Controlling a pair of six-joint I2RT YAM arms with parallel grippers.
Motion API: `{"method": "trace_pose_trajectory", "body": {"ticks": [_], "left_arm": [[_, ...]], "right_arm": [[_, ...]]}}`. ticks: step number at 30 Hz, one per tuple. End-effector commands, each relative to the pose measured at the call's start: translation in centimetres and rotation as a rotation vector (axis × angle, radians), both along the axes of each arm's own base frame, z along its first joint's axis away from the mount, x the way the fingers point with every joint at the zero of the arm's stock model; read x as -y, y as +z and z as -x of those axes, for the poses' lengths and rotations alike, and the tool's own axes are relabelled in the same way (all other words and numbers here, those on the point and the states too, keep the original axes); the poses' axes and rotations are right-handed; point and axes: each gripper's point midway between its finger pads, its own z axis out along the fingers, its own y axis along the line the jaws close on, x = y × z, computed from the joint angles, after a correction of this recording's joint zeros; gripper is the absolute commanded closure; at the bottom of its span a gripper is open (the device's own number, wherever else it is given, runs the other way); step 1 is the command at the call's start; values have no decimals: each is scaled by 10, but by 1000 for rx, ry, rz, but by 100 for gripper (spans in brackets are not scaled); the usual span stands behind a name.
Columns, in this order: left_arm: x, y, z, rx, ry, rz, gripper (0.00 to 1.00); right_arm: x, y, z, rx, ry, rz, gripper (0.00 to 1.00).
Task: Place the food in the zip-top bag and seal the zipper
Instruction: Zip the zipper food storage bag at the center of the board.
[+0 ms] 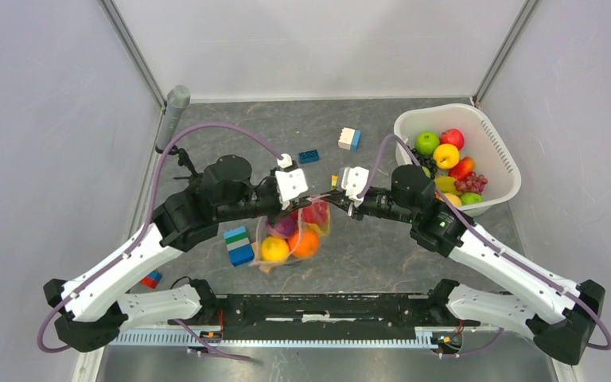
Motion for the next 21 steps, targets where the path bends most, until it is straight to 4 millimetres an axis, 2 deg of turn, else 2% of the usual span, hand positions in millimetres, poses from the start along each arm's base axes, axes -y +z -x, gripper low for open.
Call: {"method": "trace_pose_trajectory", "body": {"ticks": [1, 5, 7, 10, 11, 12, 13, 14, 15, 17, 21], "left_arm": [[-20, 3, 4, 16, 41, -15, 98], [-27, 5, 4, 14, 77, -6, 98], [-30, 6, 3, 21, 90, -1, 98], [-28, 9, 1, 31, 96, 10, 98], [-26, 10, 1, 29, 85, 18, 98], [-23, 13, 2, 29, 74, 26, 98], [-20, 14, 3, 24, 60, 33, 98], [-18, 16, 5, 22, 48, 38, 98], [-15, 17, 5, 18, 37, 40, 98], [-13, 19, 6, 18, 23, 41, 98], [-11, 23, 10, 19, -2, 52, 98]], "right_arm": [[33, 13, -38, 17, -265, -68, 100], [54, 12, -48, 8, -388, -116, 100], [54, 7, -43, -7, -371, -103, 100], [44, 4, -26, -11, -257, -94, 99], [39, 5, -19, -6, -207, -100, 94], [35, 8, -12, 1, -157, -104, 86], [31, 11, -7, 16, -114, -101, 74], [28, 16, -3, 26, -81, -99, 53], [25, 18, 0, 33, -52, -92, 43], [19, 24, 5, 52, 12, -66, 35], [7, 27, 4, 55, 75, -23, 32]]}}
